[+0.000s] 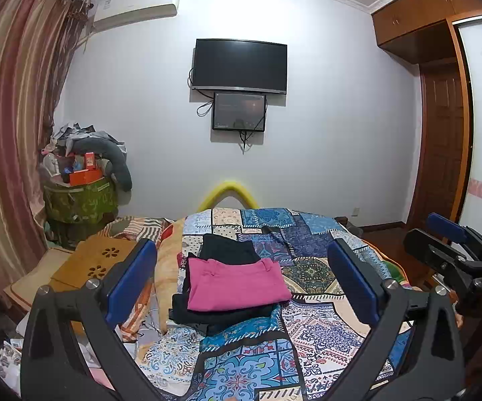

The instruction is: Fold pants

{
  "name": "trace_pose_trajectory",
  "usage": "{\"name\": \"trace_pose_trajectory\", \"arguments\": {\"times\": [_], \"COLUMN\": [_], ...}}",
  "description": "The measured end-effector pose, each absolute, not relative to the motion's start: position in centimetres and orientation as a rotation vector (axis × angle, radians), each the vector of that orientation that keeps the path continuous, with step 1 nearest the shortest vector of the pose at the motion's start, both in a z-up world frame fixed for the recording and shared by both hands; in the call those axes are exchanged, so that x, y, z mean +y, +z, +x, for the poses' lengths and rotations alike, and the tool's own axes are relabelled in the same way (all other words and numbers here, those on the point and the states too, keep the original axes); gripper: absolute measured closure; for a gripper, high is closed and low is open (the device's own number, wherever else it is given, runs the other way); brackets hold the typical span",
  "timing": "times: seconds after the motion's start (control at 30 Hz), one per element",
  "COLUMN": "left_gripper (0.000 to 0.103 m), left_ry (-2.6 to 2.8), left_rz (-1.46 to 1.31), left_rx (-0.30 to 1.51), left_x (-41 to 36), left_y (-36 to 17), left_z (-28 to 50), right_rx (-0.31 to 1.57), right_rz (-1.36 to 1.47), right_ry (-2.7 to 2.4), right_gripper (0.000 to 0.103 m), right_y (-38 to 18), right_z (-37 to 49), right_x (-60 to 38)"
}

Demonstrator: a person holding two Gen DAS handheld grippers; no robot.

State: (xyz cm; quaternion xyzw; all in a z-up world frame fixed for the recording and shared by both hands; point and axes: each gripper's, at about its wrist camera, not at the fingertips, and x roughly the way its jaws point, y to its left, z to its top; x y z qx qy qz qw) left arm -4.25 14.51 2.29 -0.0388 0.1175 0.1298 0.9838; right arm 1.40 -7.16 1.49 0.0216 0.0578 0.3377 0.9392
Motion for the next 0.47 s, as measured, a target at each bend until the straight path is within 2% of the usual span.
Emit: {"name": "trace_pose_trajectory", "arguments": {"times": [0.47], "left_gripper": [0.0], "left_ry": [0.254], "left_rz": [-0.082], "left_rx": [0.279], "left_x": [14.6], "left_y": [1.6], "left_z": [-2.6], "right_rx": [0.136], "right_rz": [0.051], "right_ry": [0.682], "right_gripper": [0.0], "right_y": [1.0], "right_z": [2.2], "right_x": [-7.1]}}
